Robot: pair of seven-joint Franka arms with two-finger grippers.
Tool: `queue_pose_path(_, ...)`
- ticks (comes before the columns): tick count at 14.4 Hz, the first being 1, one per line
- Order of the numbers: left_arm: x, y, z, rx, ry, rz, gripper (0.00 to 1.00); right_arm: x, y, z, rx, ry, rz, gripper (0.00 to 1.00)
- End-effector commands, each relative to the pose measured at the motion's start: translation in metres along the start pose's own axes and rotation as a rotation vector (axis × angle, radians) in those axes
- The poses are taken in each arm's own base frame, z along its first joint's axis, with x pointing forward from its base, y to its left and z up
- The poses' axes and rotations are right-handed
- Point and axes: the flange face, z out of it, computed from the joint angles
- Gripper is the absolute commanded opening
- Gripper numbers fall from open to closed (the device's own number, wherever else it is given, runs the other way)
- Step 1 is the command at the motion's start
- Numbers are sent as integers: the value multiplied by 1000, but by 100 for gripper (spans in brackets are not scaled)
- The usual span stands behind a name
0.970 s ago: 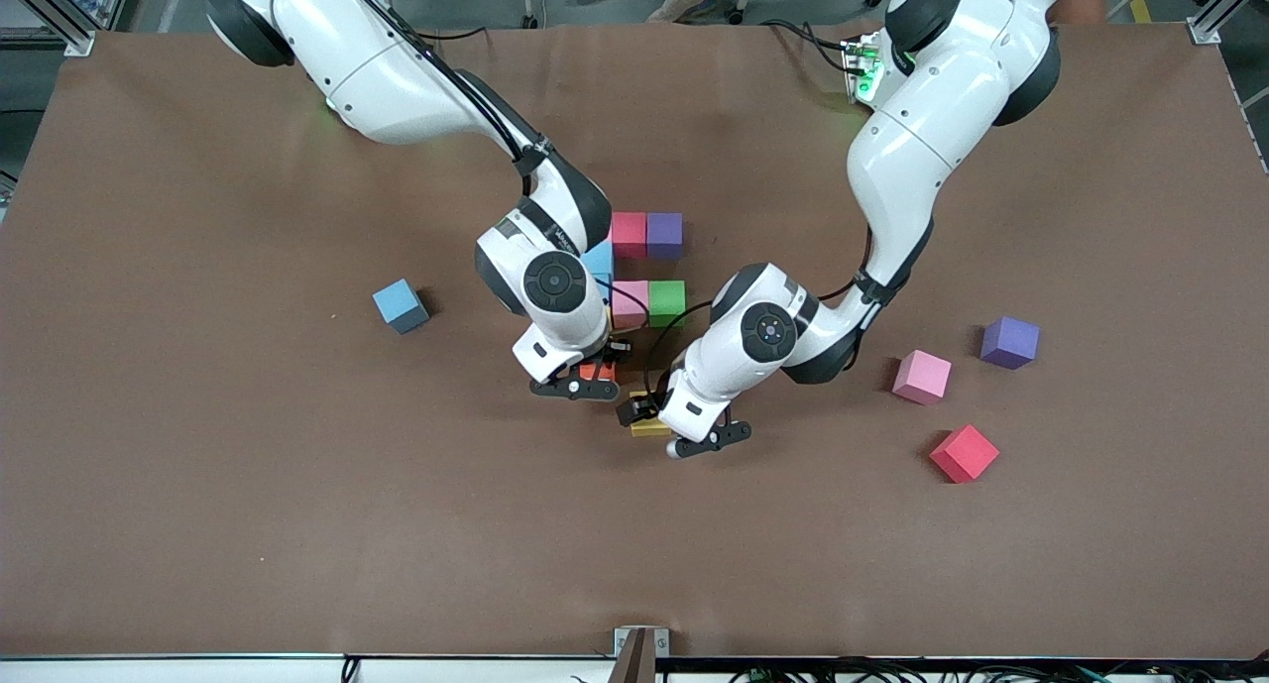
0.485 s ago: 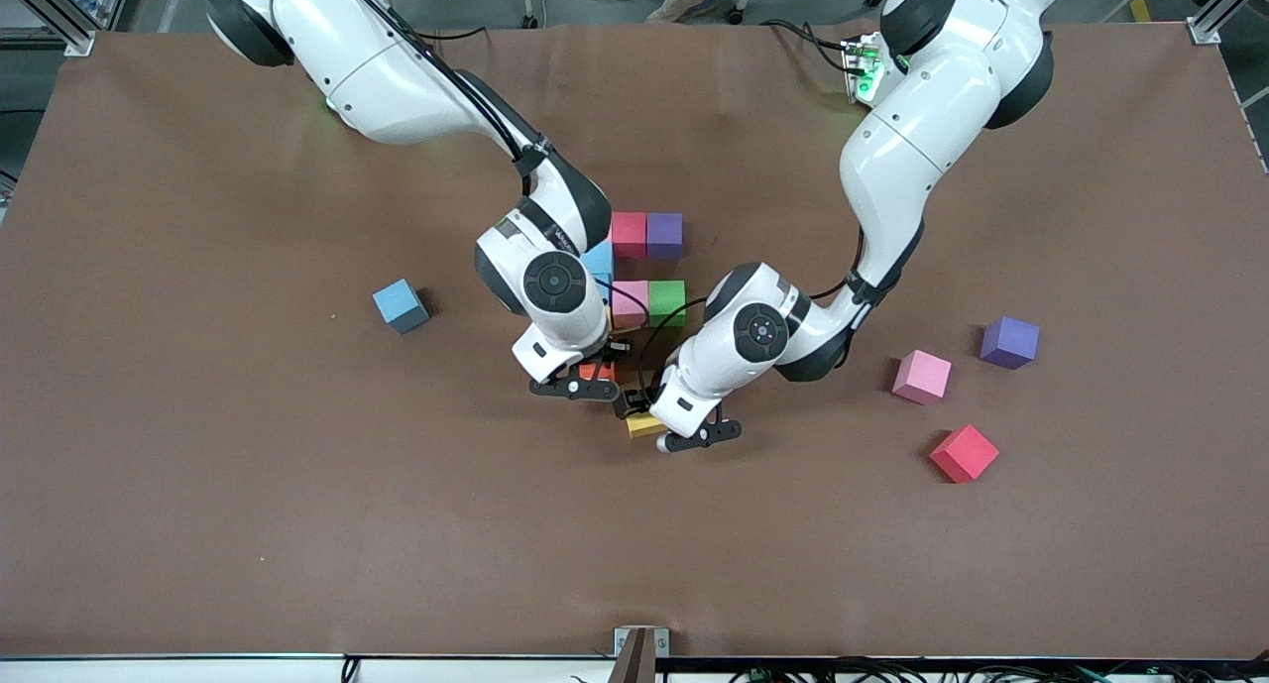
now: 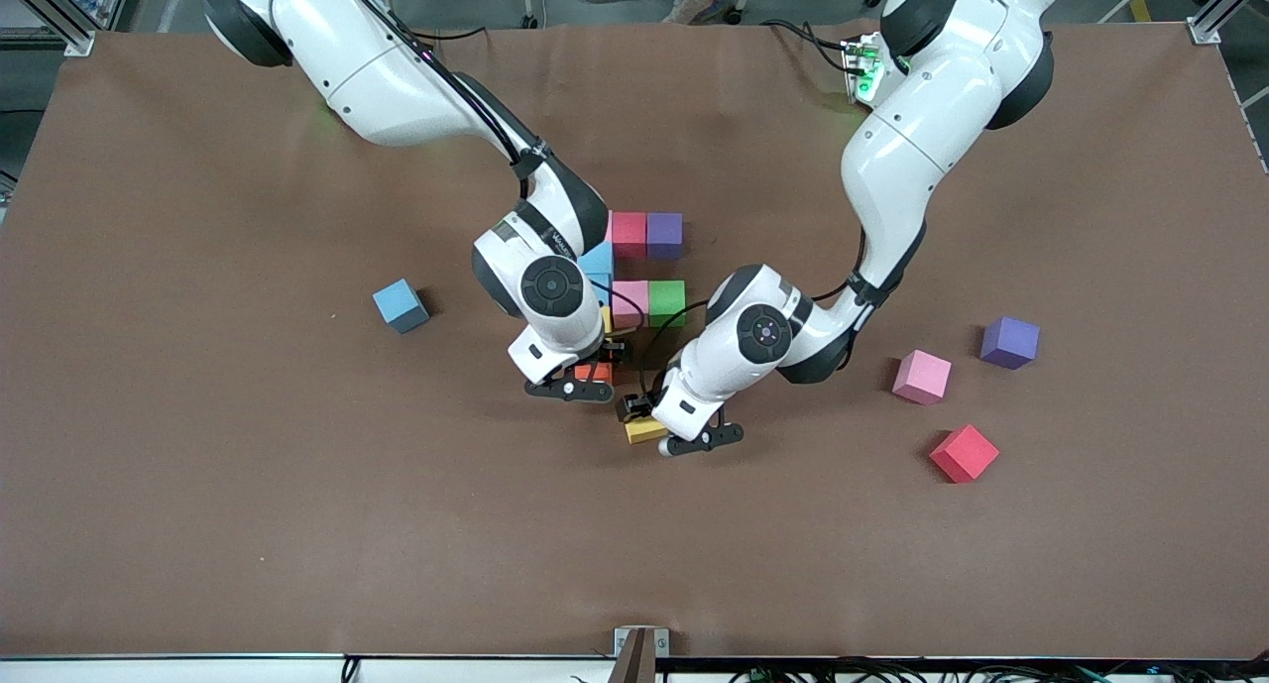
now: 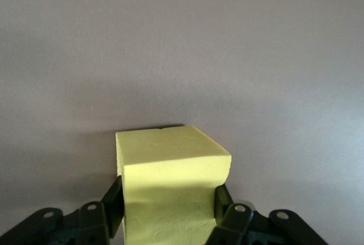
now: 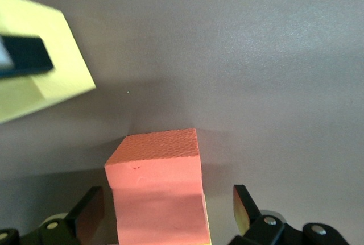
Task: Arrange 11 blocks into digit 3
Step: 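Carry the yellow cube beside the orange cube while the right gripper withdraws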
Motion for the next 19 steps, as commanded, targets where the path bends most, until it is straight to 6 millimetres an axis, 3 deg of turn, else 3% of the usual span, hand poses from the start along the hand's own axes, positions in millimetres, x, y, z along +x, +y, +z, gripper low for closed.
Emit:
queue_pose_path(1,17,8,-37,-27,33,-28,38,-3,4,-5,-5,3,10,100)
queue_pose_path(4,27,1,-54,-22,44,-214,38,-4,1,-13,5,6,9,100)
queue_pose_path(6,24,6,-59,-21,50,-333,34,-2,-1,-37,30,26,17,100)
queue_pose_path(9,34,2,-70,-5,79,-476,34,1,6,-60,45,14,38,100)
queue_pose_path(11,30,1,-71,37,59,-608,35,11,24,-75,25,0,37,100)
queue_pose_path(16,21,12,-77,35,67,-1022,33,52,111,-112,-35,-64,-45,100)
queue_pose_path(19,11,21,-73,27,64,-1267,33,83,178,-134,-34,-70,-113,100)
